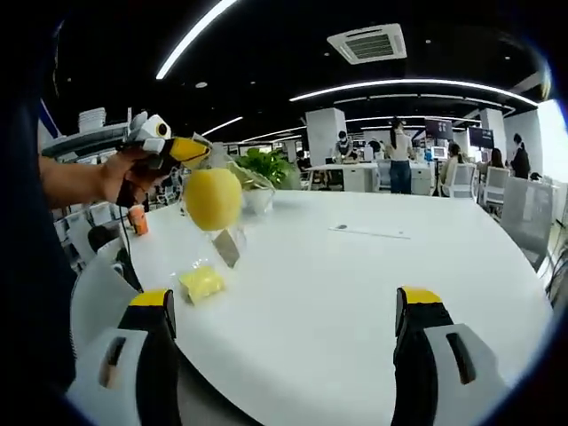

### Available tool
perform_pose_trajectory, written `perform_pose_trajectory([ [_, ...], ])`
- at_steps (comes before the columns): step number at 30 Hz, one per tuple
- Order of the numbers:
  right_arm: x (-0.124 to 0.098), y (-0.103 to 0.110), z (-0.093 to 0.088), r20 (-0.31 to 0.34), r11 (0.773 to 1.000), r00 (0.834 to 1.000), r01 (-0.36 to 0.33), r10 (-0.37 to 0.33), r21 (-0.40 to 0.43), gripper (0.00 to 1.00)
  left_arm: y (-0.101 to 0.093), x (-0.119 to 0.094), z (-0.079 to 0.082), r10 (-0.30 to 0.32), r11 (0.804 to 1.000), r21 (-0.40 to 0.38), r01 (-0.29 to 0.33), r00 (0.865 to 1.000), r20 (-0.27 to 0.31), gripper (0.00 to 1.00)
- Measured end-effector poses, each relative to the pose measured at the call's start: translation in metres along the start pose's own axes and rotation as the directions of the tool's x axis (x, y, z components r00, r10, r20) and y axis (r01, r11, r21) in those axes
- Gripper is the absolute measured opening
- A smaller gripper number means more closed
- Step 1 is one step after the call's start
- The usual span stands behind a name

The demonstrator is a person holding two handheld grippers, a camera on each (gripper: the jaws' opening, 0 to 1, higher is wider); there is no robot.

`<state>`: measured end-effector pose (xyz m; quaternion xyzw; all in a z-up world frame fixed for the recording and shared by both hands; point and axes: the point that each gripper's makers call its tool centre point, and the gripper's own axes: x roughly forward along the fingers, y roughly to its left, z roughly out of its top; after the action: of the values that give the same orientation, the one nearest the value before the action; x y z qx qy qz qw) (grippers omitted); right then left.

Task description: Compare the silicone blocks by pressing each to a similar depth, holding the contact briefly, and releasing to observe deformation and rebound differences across the visible hardness samples.

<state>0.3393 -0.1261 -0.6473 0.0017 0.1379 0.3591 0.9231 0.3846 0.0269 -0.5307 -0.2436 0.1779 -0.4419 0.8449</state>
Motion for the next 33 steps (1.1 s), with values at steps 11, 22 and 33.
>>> perform_pose_trajectory([
  [11, -0.003, 0.003, -0.017, 0.002, 1.000, 1.000, 0.001, -0.001, -0.002, 0.97, 0.011, -0.001, -0.015, 0.008, 0.998, -0.069, -0.008, 1.000, 0.000, 0.00],
  [22, -0.005, 0.000, -0.019, -0.005, 1.000, 1.000, 0.002, -0.002, 0.004, 0.97, 0.021, 0.006, -0.036, 0.015, 0.991, -0.132, -0.016, 1.000, -0.011, 0.00],
  [33, -0.006, 0.005, -0.019, 0.000, 1.000, 1.000, -0.003, 0.003, 0.018, 0.97, 0.033, 0.018, -0.069, 0.020, 0.979, -0.203, -0.030, 0.999, -0.047, 0.00],
])
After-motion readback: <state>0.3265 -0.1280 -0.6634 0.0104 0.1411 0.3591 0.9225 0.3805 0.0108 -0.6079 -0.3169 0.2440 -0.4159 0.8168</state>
